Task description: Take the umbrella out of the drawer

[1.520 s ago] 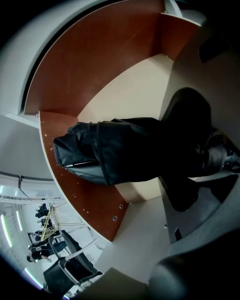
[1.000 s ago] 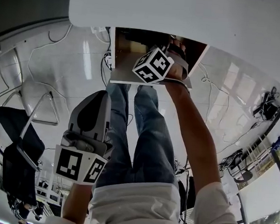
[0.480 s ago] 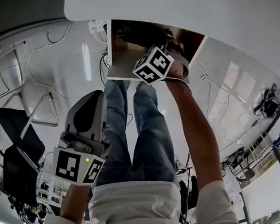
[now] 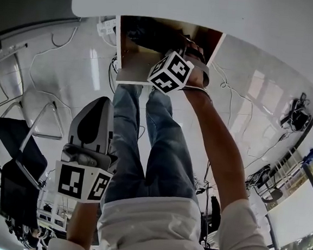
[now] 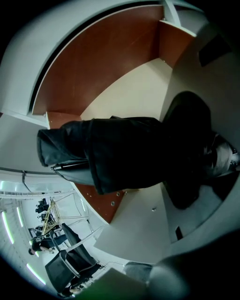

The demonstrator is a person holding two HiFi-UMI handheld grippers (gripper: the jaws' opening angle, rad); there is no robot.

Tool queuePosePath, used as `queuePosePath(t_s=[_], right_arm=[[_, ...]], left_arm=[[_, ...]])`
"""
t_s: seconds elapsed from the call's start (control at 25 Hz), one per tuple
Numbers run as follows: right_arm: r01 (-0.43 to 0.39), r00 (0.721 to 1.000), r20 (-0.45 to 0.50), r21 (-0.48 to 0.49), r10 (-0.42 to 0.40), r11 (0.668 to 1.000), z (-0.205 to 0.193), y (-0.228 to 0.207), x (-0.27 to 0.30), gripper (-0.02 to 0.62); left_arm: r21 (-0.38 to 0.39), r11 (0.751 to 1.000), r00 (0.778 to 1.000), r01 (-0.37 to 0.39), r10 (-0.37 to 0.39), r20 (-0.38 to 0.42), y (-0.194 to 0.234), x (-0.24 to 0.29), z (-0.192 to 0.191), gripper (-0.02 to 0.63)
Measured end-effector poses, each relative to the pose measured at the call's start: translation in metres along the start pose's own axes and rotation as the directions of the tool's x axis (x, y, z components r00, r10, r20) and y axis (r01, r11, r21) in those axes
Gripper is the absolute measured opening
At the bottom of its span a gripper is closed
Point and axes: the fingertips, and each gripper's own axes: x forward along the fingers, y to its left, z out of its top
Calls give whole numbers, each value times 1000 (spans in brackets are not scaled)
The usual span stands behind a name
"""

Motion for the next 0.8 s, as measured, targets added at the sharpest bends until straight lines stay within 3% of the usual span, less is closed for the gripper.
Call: queuePosePath(t_s=[0.8], right_arm=[[-12, 999, 40, -2, 12, 1000, 1, 6, -40, 245]], left_arm=[[24, 1000, 999, -7, 6, 51, -23, -19, 24, 17]])
